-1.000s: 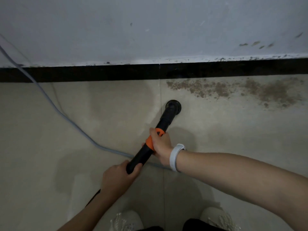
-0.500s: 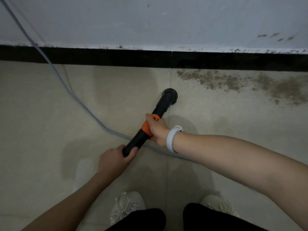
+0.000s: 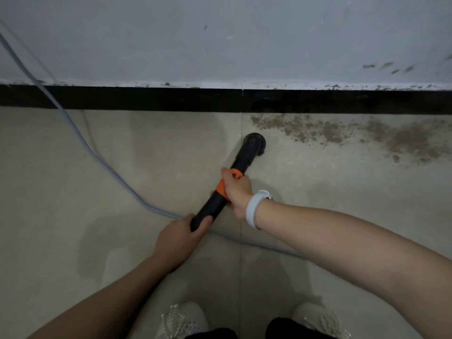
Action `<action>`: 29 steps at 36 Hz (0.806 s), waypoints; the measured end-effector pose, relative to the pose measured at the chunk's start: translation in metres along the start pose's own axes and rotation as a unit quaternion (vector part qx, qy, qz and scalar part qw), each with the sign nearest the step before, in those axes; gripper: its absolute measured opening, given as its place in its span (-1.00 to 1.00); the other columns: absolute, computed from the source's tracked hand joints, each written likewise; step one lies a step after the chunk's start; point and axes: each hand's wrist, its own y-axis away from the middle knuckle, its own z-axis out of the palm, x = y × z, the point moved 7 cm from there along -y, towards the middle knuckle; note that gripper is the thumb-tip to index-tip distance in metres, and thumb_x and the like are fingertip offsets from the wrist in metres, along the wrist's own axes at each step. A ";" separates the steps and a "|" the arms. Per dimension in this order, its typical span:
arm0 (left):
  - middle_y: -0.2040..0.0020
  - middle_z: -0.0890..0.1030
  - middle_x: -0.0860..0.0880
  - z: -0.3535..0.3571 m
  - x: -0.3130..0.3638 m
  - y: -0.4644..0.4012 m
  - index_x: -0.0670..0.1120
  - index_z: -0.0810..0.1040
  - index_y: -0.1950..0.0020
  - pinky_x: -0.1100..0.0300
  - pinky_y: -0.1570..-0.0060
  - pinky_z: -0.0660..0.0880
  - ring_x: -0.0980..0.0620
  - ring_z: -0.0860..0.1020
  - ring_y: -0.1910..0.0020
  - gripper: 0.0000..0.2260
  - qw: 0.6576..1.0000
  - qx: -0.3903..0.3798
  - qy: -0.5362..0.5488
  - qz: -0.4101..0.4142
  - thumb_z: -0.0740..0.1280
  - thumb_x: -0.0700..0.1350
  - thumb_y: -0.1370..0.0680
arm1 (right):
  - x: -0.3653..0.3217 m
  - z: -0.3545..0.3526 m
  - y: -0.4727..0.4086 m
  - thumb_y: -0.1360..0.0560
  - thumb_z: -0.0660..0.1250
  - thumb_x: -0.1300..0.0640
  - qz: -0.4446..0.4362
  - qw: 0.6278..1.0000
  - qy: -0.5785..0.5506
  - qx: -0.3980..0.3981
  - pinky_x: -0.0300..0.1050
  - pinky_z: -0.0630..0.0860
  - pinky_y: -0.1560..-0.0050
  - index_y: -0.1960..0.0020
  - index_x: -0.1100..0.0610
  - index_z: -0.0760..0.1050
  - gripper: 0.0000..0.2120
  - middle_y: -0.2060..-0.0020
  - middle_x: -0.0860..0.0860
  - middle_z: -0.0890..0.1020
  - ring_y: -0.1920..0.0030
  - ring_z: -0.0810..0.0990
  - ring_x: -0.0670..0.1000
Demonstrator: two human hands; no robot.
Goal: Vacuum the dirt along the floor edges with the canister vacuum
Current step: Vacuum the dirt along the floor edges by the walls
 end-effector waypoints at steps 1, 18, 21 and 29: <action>0.25 0.64 -0.06 -0.005 0.003 -0.006 -0.05 0.50 0.17 0.05 0.14 0.53 -0.08 0.61 0.22 -0.54 1.000 0.002 0.005 -0.003 0.11 0.32 -0.53 | -0.008 0.003 -0.001 -0.50 0.36 -0.02 0.005 1.000 -0.023 -0.006 0.15 0.62 0.04 -0.07 0.15 0.31 -0.66 0.06 0.19 0.55 0.13 0.65 0.23; 0.35 0.62 -0.04 -0.014 0.054 -0.058 -0.09 0.49 0.16 0.06 0.21 0.55 0.00 0.61 0.37 -0.61 0.992 0.038 0.117 -0.014 0.14 0.21 -0.58 | -0.064 0.006 -0.031 -0.58 0.26 0.04 -0.023 0.999 -0.019 -0.035 0.04 0.63 0.19 -0.24 0.18 0.25 -0.65 0.25 0.10 0.48 0.42 0.57 0.07; 0.36 0.61 -0.05 -0.003 0.055 -0.058 -0.10 0.49 0.17 0.03 0.18 0.57 -0.03 0.61 0.36 -0.59 0.989 0.048 0.136 -0.030 0.15 0.22 -0.57 | -0.067 0.001 -0.034 -0.58 0.26 0.04 -0.030 0.999 -0.003 -0.043 0.00 0.61 0.24 -0.23 0.19 0.24 -0.66 0.26 0.09 0.48 0.42 0.57 0.06; 0.32 0.61 -0.11 0.011 0.073 -0.061 -0.11 0.50 0.21 -0.06 0.20 0.59 -0.11 0.61 0.33 -0.55 0.986 0.035 0.162 -0.016 0.18 0.28 -0.52 | -0.070 -0.027 -0.038 -0.57 0.28 0.02 -0.036 0.999 -0.011 -0.025 -0.03 0.62 0.29 -0.22 0.21 0.29 -0.64 0.26 0.09 0.49 0.44 0.59 0.06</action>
